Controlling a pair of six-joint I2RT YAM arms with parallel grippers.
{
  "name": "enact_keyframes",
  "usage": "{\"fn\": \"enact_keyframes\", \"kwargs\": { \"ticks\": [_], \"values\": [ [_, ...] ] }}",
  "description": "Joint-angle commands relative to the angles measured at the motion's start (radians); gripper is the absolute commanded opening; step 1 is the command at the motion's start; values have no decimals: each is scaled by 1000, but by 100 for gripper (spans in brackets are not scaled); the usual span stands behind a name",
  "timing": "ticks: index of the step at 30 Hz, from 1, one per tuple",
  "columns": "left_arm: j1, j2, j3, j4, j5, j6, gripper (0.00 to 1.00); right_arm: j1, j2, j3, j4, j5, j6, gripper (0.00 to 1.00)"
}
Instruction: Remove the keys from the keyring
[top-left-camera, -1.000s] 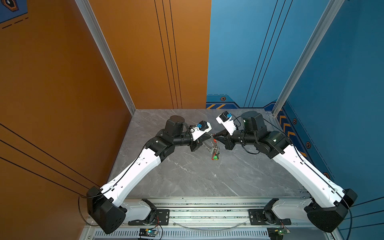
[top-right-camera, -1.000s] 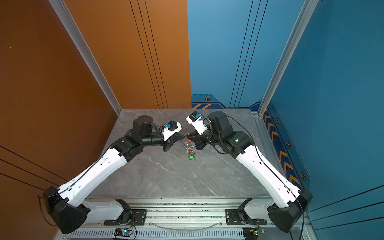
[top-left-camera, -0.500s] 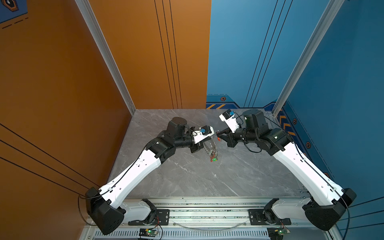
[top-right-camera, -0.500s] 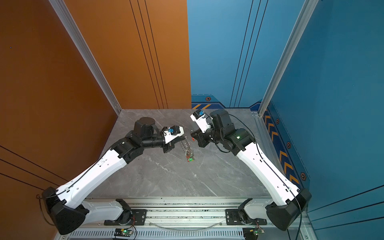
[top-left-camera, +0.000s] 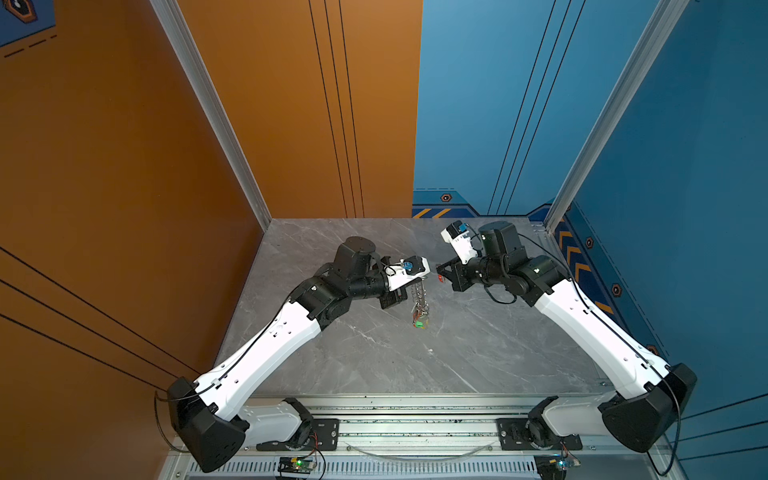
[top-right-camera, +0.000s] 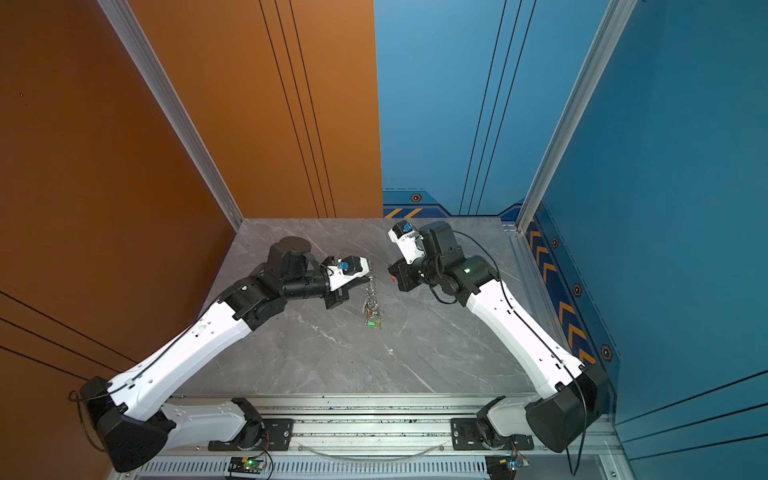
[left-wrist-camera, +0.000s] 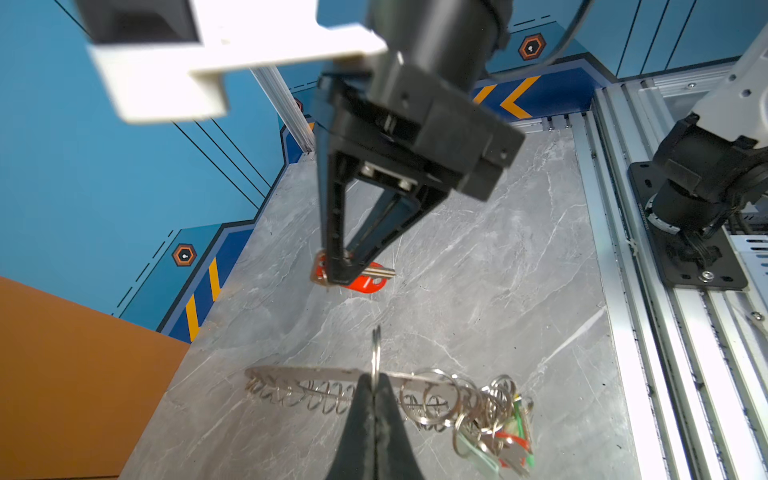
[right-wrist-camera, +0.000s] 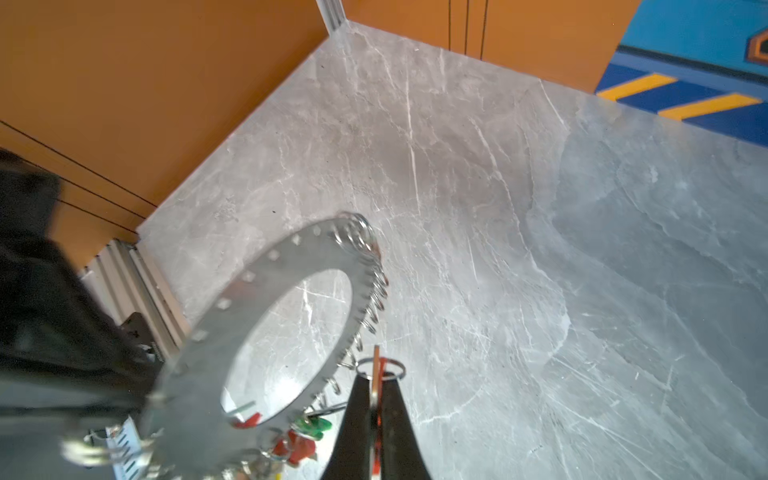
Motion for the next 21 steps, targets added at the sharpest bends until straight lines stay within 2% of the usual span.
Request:
{"fn": "enact_keyframes", "kwargs": {
  "ticks": [1, 9, 17, 21],
  "values": [
    [23, -28, 22, 13, 51, -54, 0, -1, 10, -113, 63, 79, 59, 0],
    [63, -27, 8, 8, 93, -130, 0, 46, 79, -316, 285, 221, 150, 0],
    [90, -25, -17, 14, 106, -189, 0, 91, 214, -363, 367, 286, 156, 5],
    [100, -24, -30, 18, 89, -219, 0, 98, 236, -370, 373, 285, 141, 18]
  ]
}}
